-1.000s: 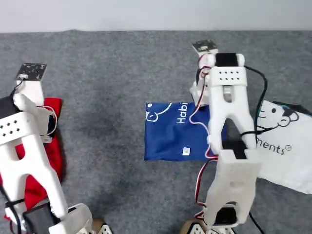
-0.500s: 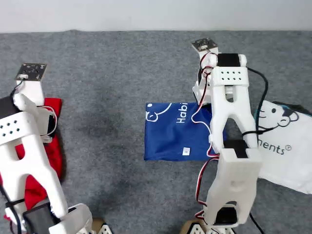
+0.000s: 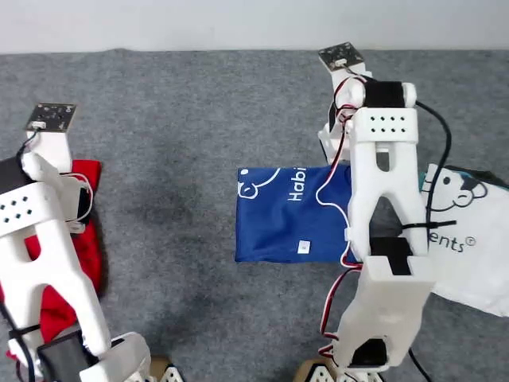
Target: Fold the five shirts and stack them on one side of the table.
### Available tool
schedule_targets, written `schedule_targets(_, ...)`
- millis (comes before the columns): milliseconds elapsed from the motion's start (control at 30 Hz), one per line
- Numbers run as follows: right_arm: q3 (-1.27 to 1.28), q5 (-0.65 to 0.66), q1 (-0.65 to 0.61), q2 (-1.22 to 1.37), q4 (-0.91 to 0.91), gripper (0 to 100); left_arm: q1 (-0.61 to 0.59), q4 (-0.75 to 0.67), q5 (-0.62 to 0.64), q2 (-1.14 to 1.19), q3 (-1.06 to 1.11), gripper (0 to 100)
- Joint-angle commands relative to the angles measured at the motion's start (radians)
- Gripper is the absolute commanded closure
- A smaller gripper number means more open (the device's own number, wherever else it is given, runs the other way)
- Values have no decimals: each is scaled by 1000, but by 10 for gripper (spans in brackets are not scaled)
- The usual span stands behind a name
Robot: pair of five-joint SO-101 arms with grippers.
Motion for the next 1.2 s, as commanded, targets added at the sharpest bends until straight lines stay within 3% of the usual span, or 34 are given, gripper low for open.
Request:
schedule_targets(0,-43,8,-24,38,-44,983,-6,17,-3,-37,1,995)
schedule_targets(233,-44,11,-22,114,-87,989,-6,17,-3,-37,1,995)
schedule_targets(567,-49,94,116,303,-251,989,-6,17,-3,-35,1,995)
schedule_targets(700,-58,97,94,294,-285,989,-6,17,-3,-35,1,995)
schedule_targets(967,-173,89,-4,153,1,989,-6,17,-6,-41,-1,995)
schedule_targets(1167,-124,74,-18,54,173,989,-6,17,-5,-41,-1,995)
